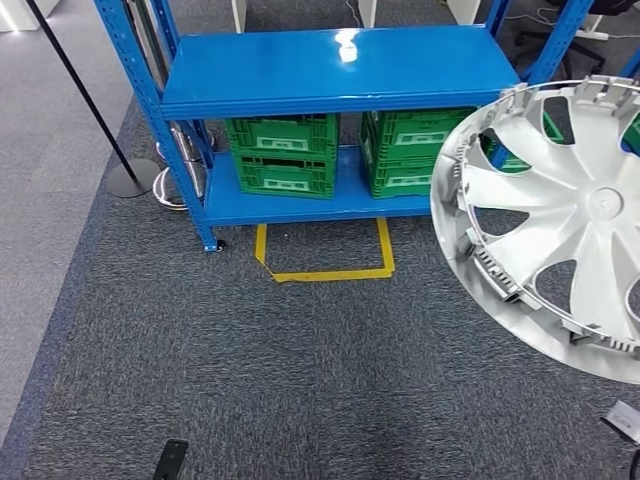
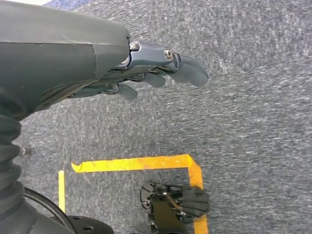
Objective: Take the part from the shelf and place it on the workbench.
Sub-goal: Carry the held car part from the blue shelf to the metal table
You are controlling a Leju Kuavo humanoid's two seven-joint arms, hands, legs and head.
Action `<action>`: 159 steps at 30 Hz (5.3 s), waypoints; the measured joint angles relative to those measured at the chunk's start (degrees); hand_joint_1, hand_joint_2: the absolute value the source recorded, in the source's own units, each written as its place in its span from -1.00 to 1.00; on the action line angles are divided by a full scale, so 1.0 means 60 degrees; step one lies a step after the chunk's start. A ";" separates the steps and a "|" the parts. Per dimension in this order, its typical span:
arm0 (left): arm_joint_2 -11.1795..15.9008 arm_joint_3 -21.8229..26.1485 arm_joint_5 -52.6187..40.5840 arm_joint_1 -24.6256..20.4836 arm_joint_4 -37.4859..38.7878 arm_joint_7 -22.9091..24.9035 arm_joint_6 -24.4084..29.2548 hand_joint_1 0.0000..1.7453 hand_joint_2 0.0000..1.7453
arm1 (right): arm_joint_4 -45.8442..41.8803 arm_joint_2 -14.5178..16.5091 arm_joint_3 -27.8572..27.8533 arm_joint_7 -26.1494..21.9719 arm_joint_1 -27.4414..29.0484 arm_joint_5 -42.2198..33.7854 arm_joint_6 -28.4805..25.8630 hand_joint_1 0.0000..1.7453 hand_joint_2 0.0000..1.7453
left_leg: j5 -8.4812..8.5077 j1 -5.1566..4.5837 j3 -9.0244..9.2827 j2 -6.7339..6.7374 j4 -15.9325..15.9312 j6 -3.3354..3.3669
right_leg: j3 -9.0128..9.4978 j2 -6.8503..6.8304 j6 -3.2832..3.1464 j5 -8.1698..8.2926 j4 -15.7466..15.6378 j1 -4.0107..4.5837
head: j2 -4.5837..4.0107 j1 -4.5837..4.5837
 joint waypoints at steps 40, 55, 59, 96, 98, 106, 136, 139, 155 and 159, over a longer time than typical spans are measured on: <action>-0.0018 -0.0050 -0.0125 -0.0007 0.0000 0.0066 0.0010 -1.00 1.00 | -0.0051 0.0031 -0.0077 0.0097 -0.0054 -0.0299 0.0358 1.00 1.00 | -0.0574 0.0012 -0.0680 -0.0052 0.1204 -0.0459 | 0.1022 0.0072 -0.0406 0.0256 -0.1785 0.0023 | 0.0000 -0.0069; -0.0016 -0.0232 -0.0211 0.0032 0.0004 0.0101 0.0087 -1.00 1.00 | -0.0078 0.0213 -0.0166 0.0152 -0.0200 -0.0484 0.0780 1.00 1.00 | -0.0226 0.0083 0.0588 -0.0252 -0.0265 -0.0055 | -0.0153 0.0492 -0.0093 0.0439 -0.1152 0.0023 | 0.0000 -0.0045; -0.0018 -0.0233 -0.0210 0.0077 0.0004 0.0101 0.0084 -1.00 1.00 | -0.0078 0.0242 -0.0146 0.0148 -0.0211 -0.0482 0.0791 1.00 1.00 | -0.0179 0.0063 0.0429 0.0289 -0.0198 -0.0044 | -0.0766 0.0083 0.0062 -0.0389 0.0652 0.0008 | 0.0001 -0.0006; 0.0125 -0.0244 -0.0208 0.0078 0.0004 0.0056 0.0011 -1.00 1.00 | -0.0130 0.0446 0.0011 0.0156 -0.0073 -0.0003 0.0839 1.00 1.00 | -0.0262 -0.0038 0.0228 0.1132 0.0169 -0.0263 | 0.0627 -0.0840 -0.0134 0.0496 -0.1734 0.0174 | 0.0000 0.0097; 0.0129 -0.0243 -0.0207 0.0074 0.0004 0.0056 0.0013 -1.00 1.00 | -0.0133 0.0458 0.0005 0.0158 -0.0036 -0.0001 0.0837 1.00 1.00 | -0.0303 -0.0036 0.0214 0.1266 0.0227 -0.0334 | 0.0559 -0.0569 -0.0277 0.0557 -0.1711 0.0154 | 0.0000 0.0095; 0.0138 -0.0244 -0.0208 0.0124 0.0004 0.0056 0.0015 -1.00 1.00 | -0.0137 0.0500 -0.0003 0.0158 -0.0054 0.0002 0.0835 1.00 1.00 | -0.1512 0.0105 -0.0747 -0.0035 0.2798 -0.0453 | 0.0380 0.0534 -0.0545 0.0751 -0.1713 0.0145 | 0.0000 0.0070; 0.0166 -0.0251 -0.0208 0.0130 0.0004 0.0056 0.0012 -1.00 1.00 | -0.0185 0.0543 -0.0069 0.0158 -0.0038 -0.0001 0.0817 1.00 1.00 | -0.1739 0.0166 -0.0745 -0.0006 0.2925 -0.0565 | 0.0379 0.0392 -0.0474 0.0789 -0.1780 0.0059 | 0.0000 0.0119; 0.0171 -0.0251 -0.0208 0.0120 0.0004 0.0063 0.0013 -1.00 1.00 | -0.0186 0.0545 -0.0066 0.0170 -0.0032 -0.0026 0.0815 1.00 1.00 | -0.0751 0.0186 0.0004 -0.0448 0.1253 -0.0421 | 0.0369 0.0785 -0.0444 0.0808 -0.1747 0.0071 | 0.0000 0.0126; 0.0169 -0.0280 -0.0240 0.0093 0.0004 0.0209 -0.0062 -1.00 1.00 | -0.0212 0.0624 -0.0281 0.0252 0.0079 -0.0301 0.0788 1.00 1.00 | -0.0362 0.0210 0.0379 0.0314 0.0009 -0.0175 | -0.1231 0.0081 0.0059 -0.0331 0.1008 0.0029 | 0.0000 0.0222; 0.0153 -0.0292 -0.0240 0.0031 0.0004 0.0209 -0.0062 -1.00 1.00 | -0.0237 0.0642 -0.0356 0.0256 0.0126 -0.0301 0.0788 1.00 1.00 | -0.0466 0.0101 0.0481 0.1134 0.0059 -0.0407 | 0.0491 -0.0555 -0.0164 0.0707 -0.1823 0.0137 | 0.0000 0.0214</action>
